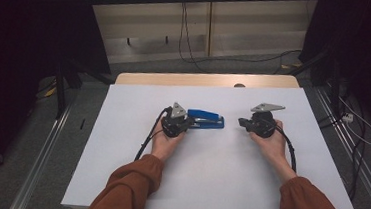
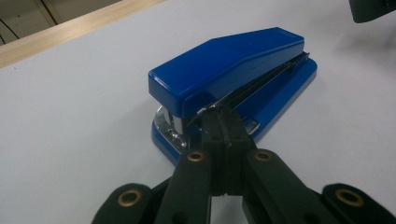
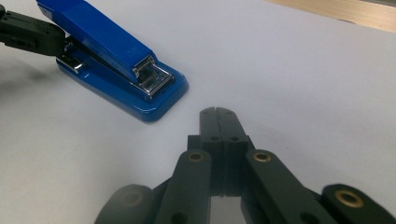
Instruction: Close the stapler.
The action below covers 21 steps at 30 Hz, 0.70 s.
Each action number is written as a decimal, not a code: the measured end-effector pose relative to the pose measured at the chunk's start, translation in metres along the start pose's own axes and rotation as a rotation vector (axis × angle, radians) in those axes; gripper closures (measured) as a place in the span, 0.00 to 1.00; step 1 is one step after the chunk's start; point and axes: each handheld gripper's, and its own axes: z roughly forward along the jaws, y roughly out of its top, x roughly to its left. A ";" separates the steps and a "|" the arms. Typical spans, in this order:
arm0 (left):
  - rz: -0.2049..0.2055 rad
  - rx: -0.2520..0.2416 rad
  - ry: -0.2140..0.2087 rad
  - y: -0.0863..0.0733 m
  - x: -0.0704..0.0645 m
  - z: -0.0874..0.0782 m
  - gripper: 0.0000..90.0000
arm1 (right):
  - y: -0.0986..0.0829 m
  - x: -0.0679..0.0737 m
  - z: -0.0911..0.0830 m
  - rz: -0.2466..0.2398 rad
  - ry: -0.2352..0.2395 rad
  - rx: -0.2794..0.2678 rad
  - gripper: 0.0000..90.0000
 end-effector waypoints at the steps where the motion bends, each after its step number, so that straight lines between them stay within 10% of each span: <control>1: -0.010 0.002 0.004 0.000 -0.001 -0.001 0.97 | 0.000 0.000 0.000 0.005 0.000 -0.003 0.98; 21: -0.064 -0.045 0.026 -0.003 0.004 -0.016 0.62 | -0.003 -0.003 -0.009 0.060 0.010 -0.060 0.67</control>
